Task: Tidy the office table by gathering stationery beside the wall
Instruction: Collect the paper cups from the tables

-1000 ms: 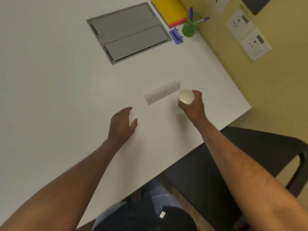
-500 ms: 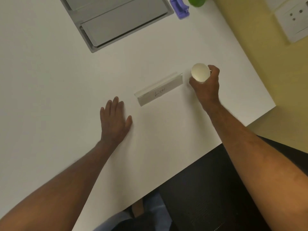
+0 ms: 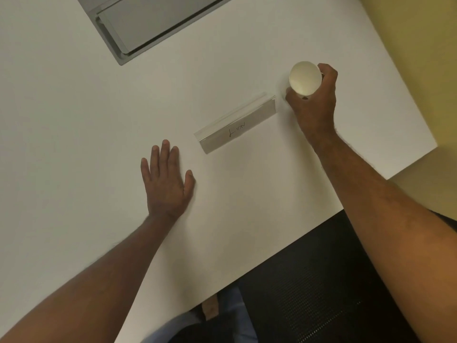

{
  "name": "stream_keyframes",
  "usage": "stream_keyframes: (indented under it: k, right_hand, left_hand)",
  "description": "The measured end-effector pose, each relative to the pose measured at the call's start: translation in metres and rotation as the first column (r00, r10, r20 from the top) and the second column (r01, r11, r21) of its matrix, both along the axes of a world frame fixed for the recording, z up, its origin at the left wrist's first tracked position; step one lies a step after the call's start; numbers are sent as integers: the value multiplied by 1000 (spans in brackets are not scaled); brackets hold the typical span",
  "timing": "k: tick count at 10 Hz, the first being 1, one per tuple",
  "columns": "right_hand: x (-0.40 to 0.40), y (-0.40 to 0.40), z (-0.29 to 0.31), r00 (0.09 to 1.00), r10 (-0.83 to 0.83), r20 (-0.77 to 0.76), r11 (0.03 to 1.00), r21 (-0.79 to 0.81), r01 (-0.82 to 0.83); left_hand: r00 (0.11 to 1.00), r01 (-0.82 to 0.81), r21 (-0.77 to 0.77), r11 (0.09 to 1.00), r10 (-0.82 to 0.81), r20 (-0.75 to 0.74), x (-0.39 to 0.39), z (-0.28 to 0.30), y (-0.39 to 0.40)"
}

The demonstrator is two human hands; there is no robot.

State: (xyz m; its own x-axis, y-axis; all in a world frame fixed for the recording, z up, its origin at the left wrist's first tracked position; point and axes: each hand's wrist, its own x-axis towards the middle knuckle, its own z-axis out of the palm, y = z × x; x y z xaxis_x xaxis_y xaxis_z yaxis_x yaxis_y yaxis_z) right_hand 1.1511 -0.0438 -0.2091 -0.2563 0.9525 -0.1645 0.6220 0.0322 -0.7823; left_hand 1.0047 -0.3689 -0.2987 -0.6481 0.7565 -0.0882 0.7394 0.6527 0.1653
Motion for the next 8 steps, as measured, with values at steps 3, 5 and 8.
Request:
stream_keyframes:
  k: [3,5,8]
  right_hand:
    - [-4,5,-5,999,35,14,999,8,-35]
    - [3,3,-10,997,76,18,997,-21,-76]
    - [37,-50,-14,998,24,66,994,-105,-17]
  left_hand:
    - [1000,5,-9,1000,-5,-22,0,-5,-2]
    - [1000,10,-15,1000,-11,-25,-1,-5,-3]
    - [990,31,-5,1000,-30,137,-5,20,1]
